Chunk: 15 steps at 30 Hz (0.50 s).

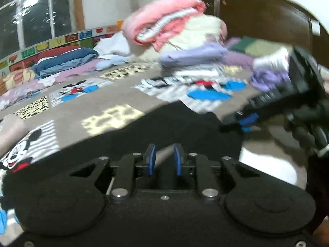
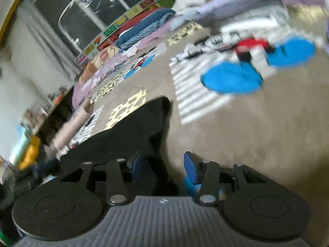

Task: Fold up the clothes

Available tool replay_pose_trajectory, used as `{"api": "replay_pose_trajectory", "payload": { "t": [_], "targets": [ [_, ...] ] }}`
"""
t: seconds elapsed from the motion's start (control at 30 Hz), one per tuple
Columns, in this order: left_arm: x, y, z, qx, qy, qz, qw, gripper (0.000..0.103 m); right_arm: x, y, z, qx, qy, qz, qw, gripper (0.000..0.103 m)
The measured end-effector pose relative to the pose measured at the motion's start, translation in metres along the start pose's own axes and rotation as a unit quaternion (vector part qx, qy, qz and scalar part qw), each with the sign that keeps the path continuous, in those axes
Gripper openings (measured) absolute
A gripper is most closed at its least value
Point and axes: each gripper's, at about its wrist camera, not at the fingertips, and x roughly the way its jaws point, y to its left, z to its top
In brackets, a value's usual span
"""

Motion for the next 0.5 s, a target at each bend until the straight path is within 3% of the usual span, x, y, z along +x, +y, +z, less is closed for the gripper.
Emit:
{"api": "replay_pose_trajectory", "payload": {
  "t": [0.07,0.13,0.17,0.2,0.43,0.5],
  "targets": [
    [0.013,-0.016,-0.003,-0.010,0.017,-0.008,0.9998,0.018,0.004,0.002,-0.006,-0.012,0.002,0.004,1.000,0.048],
    [0.029,-0.030,-0.008,-0.022,0.042,-0.024,0.9986,0.031,0.007,0.000,-0.010,-0.005,-0.001,0.011,1.000,0.047],
    [0.037,-0.039,-0.013,-0.013,0.060,-0.019,0.9980,0.034,0.008,0.001,-0.012,-0.013,0.005,0.005,1.000,0.029],
    [0.040,-0.045,-0.016,-0.004,0.062,-0.012,0.9980,0.034,0.010,0.003,-0.014,-0.024,0.014,-0.005,1.000,0.018],
    [0.040,-0.044,-0.009,-0.017,0.067,-0.009,0.9975,0.034,-0.012,0.001,-0.026,-0.045,0.013,-0.009,0.999,0.019],
    [0.036,-0.048,-0.005,-0.012,0.057,0.002,0.9983,0.034,-0.017,0.005,-0.026,-0.059,-0.005,-0.011,0.998,0.027]
  ]
}}
